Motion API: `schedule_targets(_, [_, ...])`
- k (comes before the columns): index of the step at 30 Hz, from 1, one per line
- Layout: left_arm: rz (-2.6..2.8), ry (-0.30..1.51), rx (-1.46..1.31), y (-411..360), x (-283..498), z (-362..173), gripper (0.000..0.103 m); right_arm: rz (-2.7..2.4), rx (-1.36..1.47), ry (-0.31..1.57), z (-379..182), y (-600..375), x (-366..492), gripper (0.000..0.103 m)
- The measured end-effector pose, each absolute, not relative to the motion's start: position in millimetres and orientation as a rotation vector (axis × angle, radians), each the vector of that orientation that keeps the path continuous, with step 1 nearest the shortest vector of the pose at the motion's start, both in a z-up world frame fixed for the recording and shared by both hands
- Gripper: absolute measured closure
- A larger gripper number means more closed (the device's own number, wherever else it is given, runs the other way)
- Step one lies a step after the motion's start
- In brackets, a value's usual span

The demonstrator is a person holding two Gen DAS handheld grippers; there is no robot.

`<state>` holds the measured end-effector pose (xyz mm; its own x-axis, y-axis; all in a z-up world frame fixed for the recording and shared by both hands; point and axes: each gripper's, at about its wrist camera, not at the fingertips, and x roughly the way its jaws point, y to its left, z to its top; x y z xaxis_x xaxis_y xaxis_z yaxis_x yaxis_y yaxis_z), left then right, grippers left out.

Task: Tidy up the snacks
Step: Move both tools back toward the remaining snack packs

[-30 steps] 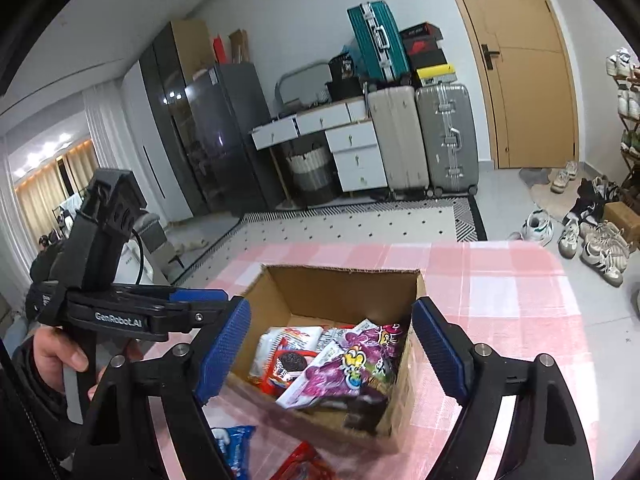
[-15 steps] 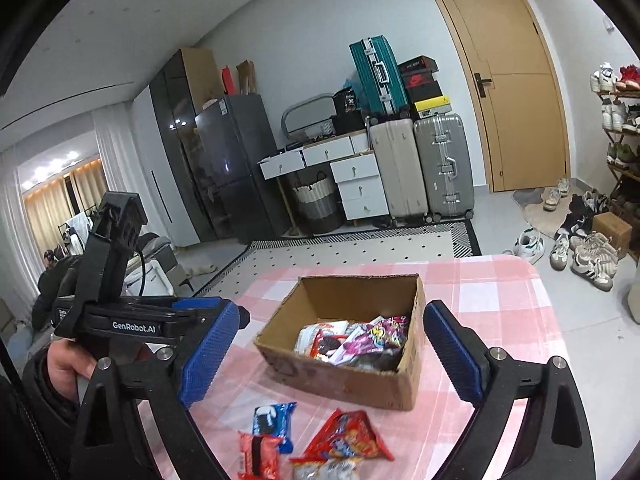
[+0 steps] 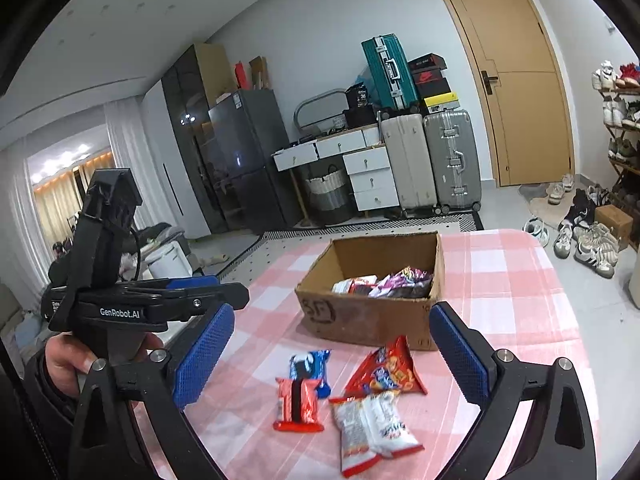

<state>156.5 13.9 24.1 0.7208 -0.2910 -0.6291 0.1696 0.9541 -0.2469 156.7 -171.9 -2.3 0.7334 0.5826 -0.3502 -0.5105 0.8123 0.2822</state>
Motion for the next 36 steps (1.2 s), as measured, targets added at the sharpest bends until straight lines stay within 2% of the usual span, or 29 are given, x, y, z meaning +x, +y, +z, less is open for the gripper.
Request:
schedule_targets(11, [-0.206,0.66,-0.163,12.6,87.7,20.2,0.001,0.611,0.163,0.425,-9.3,-171.3,112.5,0.002])
schedule_targets(20, [-0.097,0.647,-0.154,30.9,66.7,10.1,0.001,0.592,0.137,0.463,-35.2,-171.5,91.8,0.002])
schedule_targets(36, [-0.152,0.809,-0.165,24.0,96.5,-79.9,0.001,0.586,0.177,0.637,-100.0,-167.9,127.9,0.001])
